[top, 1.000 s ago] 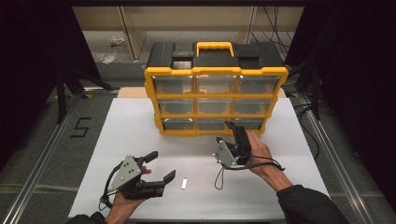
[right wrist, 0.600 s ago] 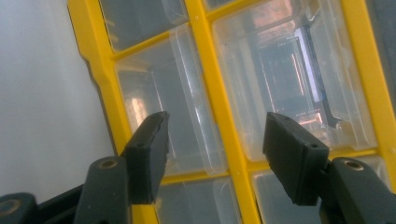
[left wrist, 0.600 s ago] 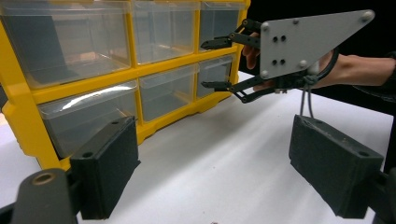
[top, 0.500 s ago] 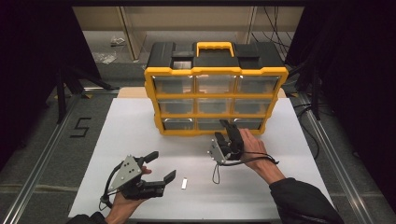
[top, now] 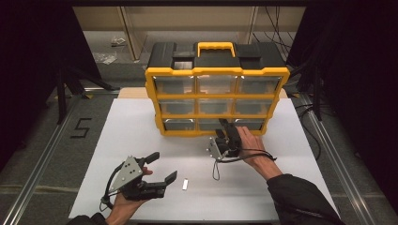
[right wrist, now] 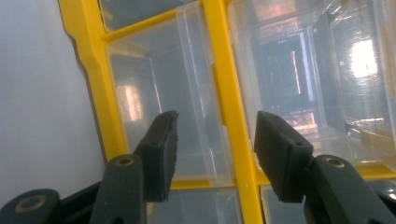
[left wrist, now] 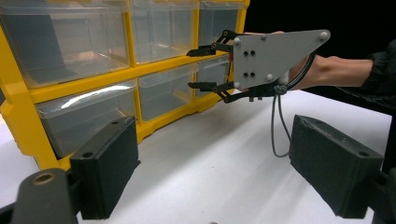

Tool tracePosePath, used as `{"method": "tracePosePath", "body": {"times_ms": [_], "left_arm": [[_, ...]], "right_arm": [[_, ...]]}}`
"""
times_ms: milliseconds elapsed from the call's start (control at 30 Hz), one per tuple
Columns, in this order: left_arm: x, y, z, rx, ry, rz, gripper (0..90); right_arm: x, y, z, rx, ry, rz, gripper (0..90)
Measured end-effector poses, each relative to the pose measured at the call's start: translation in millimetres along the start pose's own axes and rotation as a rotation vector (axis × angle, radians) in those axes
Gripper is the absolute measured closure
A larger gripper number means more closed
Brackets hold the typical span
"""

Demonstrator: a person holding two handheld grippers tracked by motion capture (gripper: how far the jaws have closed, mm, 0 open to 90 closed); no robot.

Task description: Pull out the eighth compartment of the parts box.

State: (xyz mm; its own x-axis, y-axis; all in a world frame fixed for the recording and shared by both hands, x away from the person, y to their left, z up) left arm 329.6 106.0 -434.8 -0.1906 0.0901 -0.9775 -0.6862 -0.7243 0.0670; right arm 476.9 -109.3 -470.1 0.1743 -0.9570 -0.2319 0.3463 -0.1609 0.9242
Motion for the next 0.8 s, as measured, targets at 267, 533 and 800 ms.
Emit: {"method": "tracePosePath", "body": {"times_ms": [267, 533, 800], "left_arm": [[0.6, -0.1, -0.4, 0.001, -0.005, 0.0, 15.6], [0.6, -0.2, -0.4, 0.001, -0.006, 0.002, 15.6], [0.7, 0.1, -0.4, 0.001, -0.007, -0.001, 15.7]], "right_arm": [[1.8, -2.1, -6.0, 0.009, -0.016, 0.025, 55.8], [1.6, -2.7, -9.8, 0.02, -0.023, 0.047, 58.9], [1.5, -4.4, -15.0, 0.026, -0.031, 0.063, 63.3]]}}
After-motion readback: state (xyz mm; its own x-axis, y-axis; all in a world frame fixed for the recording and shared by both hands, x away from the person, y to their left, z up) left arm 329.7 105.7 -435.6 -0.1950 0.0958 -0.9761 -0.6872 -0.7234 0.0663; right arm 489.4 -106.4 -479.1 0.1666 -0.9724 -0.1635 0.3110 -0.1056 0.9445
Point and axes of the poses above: each handheld gripper's, and its own axes: z roughly backward along the jaws, x roughly out of its underside, y roughly to its right, the point moved 7 cm from there along -z, roughly forward along the jaws, and after that the axes turned 3 degrees about -x, right-handed, at the moved point
